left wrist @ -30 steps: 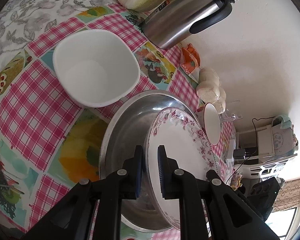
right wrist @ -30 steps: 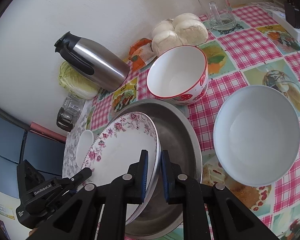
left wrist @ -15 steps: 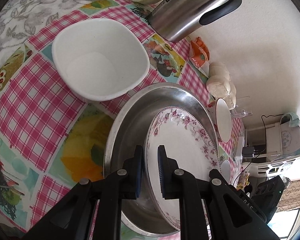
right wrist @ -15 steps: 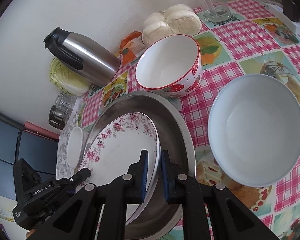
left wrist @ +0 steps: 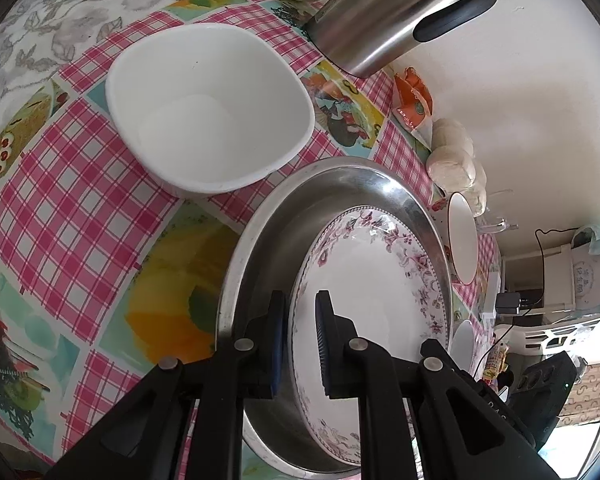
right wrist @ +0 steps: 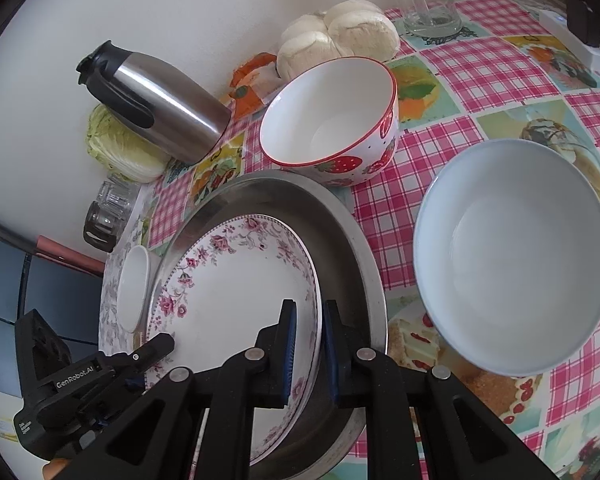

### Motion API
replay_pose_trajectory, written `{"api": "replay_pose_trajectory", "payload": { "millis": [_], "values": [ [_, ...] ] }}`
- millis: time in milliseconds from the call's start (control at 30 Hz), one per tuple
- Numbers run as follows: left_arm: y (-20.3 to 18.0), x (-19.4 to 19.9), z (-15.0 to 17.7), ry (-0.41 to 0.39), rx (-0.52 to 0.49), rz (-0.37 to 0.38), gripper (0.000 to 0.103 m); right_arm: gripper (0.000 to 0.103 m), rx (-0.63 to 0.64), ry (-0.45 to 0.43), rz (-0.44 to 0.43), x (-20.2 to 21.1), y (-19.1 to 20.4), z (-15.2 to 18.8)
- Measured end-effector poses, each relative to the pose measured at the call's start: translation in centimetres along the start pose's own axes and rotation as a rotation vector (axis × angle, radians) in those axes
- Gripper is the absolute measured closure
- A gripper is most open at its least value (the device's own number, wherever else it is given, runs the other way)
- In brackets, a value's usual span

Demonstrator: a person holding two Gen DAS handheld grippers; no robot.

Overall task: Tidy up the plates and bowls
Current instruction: 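Lower the pink-floral plate into the steel basin with both tools, then open both tools to release the plate and pull back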

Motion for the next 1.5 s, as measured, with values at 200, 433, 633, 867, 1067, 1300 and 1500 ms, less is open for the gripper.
{"api": "replay_pose_trajectory", "payload": {
  "millis": [200, 433, 633, 867, 1067, 1300, 1500],
  "values": [
    [0.1, -0.2, 0.0, 0.001, -0.004, -0.011, 0.09, 0.087, 0.039, 0.005, 0.05, -0.2, 0.4, 0.0],
    [0.0, -0.5, 0.0, -0.01, -0.016, -0.046, 0.087, 0.088, 0.11, 0.024, 0.149, -0.6, 1.0, 0.0],
    [-0.1, -0.5, -0.1, -0.024, -0.044, -0.079, 0.087, 0.09, 0.173, 0.026, 0.227, -0.9, 1.3, -0.1],
    [-0.3, -0.7, -0.3, -0.015, -0.052, -0.083, 0.087, 0.09, 0.184, 0.031, 0.244, -0.9, 1.4, -0.2],
    [-0.3, -0.7, -0.2, -0.01, -0.053, -0.085, 0.086, 0.089, 0.171, 0.031, 0.242, -1.0, 1.3, -0.3],
    [-0.1, -0.6, -0.3, -0.008, -0.044, -0.069, 0.084, 0.089, 0.163, 0.013, 0.238, -0.6, 1.2, -0.5],
    [-0.9, -0.2, -0.2, -0.018, -0.07, -0.053, 0.067, 0.088, 0.169, -0.007, 0.258, 0.2, 1.4, -0.8]
  ]
}}
Point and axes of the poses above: each gripper's, at about its wrist camera, not at the fingertips, and x roughly against the way its jaws point, y to its left, z to its underside, the point moved 4 cm from there along -x, roughly the way its jaws point, and after that the axes turned 8 degrees about x, right-handed, at the moved point
